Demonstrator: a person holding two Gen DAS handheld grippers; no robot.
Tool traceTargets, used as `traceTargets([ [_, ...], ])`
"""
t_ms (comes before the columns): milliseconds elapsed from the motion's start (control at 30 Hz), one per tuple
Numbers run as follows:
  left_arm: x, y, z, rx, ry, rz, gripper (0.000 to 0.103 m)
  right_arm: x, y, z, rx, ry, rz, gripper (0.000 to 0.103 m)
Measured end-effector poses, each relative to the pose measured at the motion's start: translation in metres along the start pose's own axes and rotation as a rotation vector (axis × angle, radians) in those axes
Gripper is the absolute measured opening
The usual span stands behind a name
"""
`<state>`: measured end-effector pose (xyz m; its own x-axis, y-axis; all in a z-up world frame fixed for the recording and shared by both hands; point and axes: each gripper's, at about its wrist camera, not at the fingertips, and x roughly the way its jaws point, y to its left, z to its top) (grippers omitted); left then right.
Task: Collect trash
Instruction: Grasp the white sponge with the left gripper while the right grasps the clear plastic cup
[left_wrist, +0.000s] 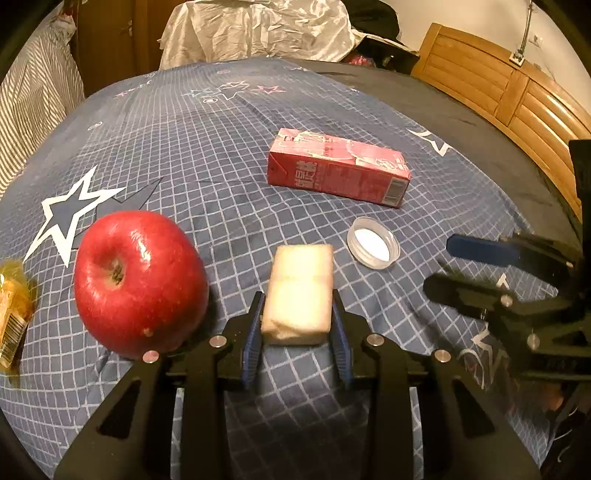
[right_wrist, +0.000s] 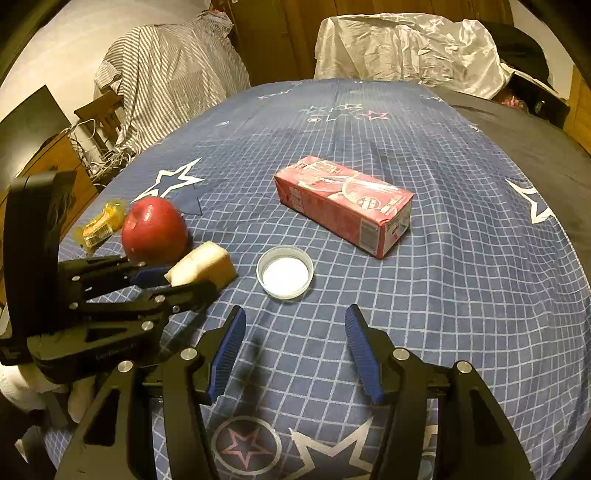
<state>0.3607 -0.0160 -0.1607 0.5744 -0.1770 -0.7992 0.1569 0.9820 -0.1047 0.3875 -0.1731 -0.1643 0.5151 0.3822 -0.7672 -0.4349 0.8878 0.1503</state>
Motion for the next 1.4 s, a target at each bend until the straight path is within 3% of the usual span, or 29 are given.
traceTargets([
  [533,-0.014,0.006,-0.02,-0.029,0.014,0.051,0.032,0.044,0.008,0.02,-0.012,0.038,0.028,0.058],
  [633,-0.013,0.004,-0.017,-0.03,0.005,0.054,0.047,0.051,0.009,0.024,-0.013,0.04,0.014,0.058],
  [833,-0.005,0.005,-0.01,-0.027,0.016,0.06,0.048,0.063,0.013,0.028,-0.029,0.046,-0.015,0.057],
  [867,-0.002,0.005,-0.01,-0.027,0.024,0.063,0.047,0.063,0.015,0.027,-0.028,0.045,-0.02,0.054],
  [967,-0.001,0.004,-0.01,-0.021,0.024,0.078,0.033,0.063,0.019,0.025,-0.032,0.045,-0.034,0.041],
  [1200,-0.008,0.004,-0.011,-0.014,-0.001,0.1,0.029,0.044,0.025,0.018,-0.01,-0.026,-0.089,0.041],
  [1400,-0.037,0.001,-0.018,-0.009,-0.067,0.123,0.029,-0.007,0.037,0.003,0.008,-0.148,-0.123,0.041],
])
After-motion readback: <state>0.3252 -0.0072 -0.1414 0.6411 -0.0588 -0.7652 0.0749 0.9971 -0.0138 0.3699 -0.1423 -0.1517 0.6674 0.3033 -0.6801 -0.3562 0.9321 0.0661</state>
